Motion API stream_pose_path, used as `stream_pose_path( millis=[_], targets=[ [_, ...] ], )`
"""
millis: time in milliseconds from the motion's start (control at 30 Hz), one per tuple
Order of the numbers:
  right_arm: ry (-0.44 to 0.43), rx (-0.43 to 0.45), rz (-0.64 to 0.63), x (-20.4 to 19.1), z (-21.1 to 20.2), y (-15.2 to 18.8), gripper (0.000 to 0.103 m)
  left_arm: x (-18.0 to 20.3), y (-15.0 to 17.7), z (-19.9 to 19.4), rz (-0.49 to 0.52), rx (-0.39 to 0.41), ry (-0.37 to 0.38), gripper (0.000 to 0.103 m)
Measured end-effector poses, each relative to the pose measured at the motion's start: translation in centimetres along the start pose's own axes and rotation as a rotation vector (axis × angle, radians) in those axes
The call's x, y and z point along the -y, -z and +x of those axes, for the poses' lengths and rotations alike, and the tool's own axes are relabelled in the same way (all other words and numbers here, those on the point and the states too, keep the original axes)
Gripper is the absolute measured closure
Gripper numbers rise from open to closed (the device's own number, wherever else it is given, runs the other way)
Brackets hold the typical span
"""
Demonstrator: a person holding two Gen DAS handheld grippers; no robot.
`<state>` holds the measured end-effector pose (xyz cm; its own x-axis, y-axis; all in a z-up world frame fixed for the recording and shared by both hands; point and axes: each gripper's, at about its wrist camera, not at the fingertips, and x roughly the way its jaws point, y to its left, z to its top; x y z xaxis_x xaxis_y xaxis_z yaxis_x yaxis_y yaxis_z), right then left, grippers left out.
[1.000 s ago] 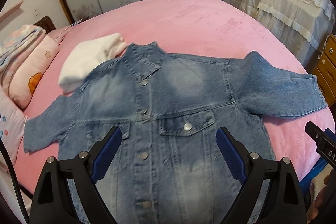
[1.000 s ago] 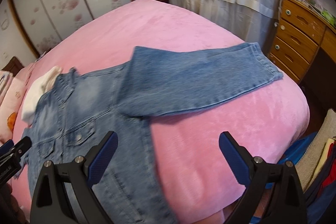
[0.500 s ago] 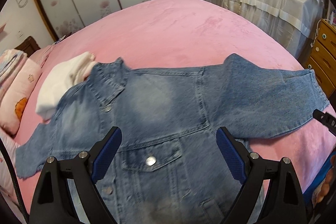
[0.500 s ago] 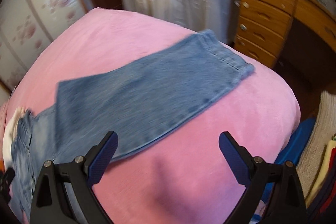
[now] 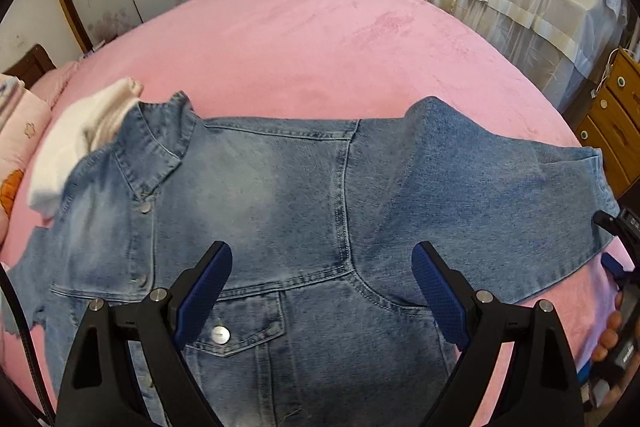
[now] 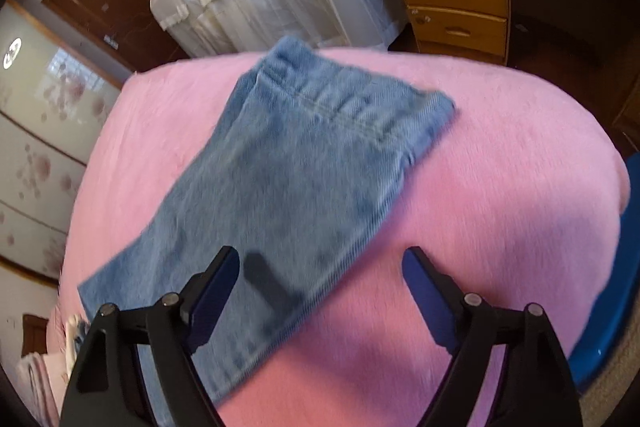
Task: Fold large clothes
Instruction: 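Move the right tool to the sleeve cuff and close on it, then carry the held sleeve with the right tool across the jacket front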
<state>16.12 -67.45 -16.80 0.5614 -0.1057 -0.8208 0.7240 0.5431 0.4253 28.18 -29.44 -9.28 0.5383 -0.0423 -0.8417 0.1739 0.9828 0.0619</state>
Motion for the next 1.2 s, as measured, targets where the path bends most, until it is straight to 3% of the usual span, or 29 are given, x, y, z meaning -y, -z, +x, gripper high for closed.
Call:
stream_pose_path(
  millis=[33,67,100,133,267,367,400,533,667,733,767,800,933,1033,1133,1200],
  targets=[
    [0.005,0.005,0.01,0.0,0.3,-0.3,0.034,-0.1,0.0,0.1,-0.003,-0.003,0.003,0.012],
    [0.01,0.008,0.017,0.1,0.6,-0.7,0.055,-0.3,0.1,0.1,-0.005,-0.005,0.008,0.012],
    [0.011,0.012,0.014,0.1,0.9,-1.2,0.084,-0.5,0.2,0.1,-0.007,-0.008,0.016,0.012],
    [0.008,0.013,0.01,0.1,1.0,-1.5,0.094,-0.8,0.4,0.0,-0.01,-0.01,0.02,0.012],
    [-0.054,0.08,-0.032,-1.3,-1.1,-1.7,0.096,-2.8,1.2,-1.0,-0.026,0.006,0.008,0.012],
    [-0.138,0.204,-0.215,-6.5,-5.8,0.0,0.097,-5.4,2.2,-2.1,-0.053,0.03,-0.021,0.012],
    [-0.201,0.23,-0.303,-9.6,-7.8,1.4,0.097,-6.5,2.6,-2.4,-0.069,0.034,-0.028,0.013],
    [-0.353,0.26,-0.586,-18.8,-12.0,7.5,0.097,-11.9,4.0,-3.7,-0.162,0.028,-0.042,0.012],
    [-0.445,0.173,-0.864,-25.7,-12.0,16.8,0.091,-16.9,5.8,-3.6,-0.22,0.005,-0.03,0.012],
    [-0.431,0.063,-0.986,-27.5,-9.7,21.5,0.072,-18.5,6.7,-3.0,-0.236,-0.014,-0.02,0.012],
    [-0.409,0.01,-1.029,-27.8,-8.5,23.7,0.058,-19.2,7.3,-2.4,-0.247,-0.037,0.003,0.013],
    [-0.383,-0.038,-1.065,-27.5,-7.3,25.9,0.055,-19.6,7.7,-2.0,-0.256,-0.055,0.027,0.013],
    [-0.32,-0.178,-1.102,-24.2,-5.1,30.7,0.055,-20.8,9.6,0.7,-0.313,-0.139,0.256,0.013],
    [-0.303,-0.258,-1.051,-20.8,-4.9,31.1,0.055,-20.3,10.1,1.9,-0.326,-0.149,0.377,0.013],
    [-0.276,-0.266,-0.993,-18.0,-5.3,30.2,0.055,-19.6,9.9,2.9,-0.353,-0.14,0.481,0.013],
    [-0.27,-0.262,-0.949,-16.9,-5.7,29.5,0.055,-19.0,9.4,3.6,-0.384,-0.132,0.547,0.023]
  ],
)
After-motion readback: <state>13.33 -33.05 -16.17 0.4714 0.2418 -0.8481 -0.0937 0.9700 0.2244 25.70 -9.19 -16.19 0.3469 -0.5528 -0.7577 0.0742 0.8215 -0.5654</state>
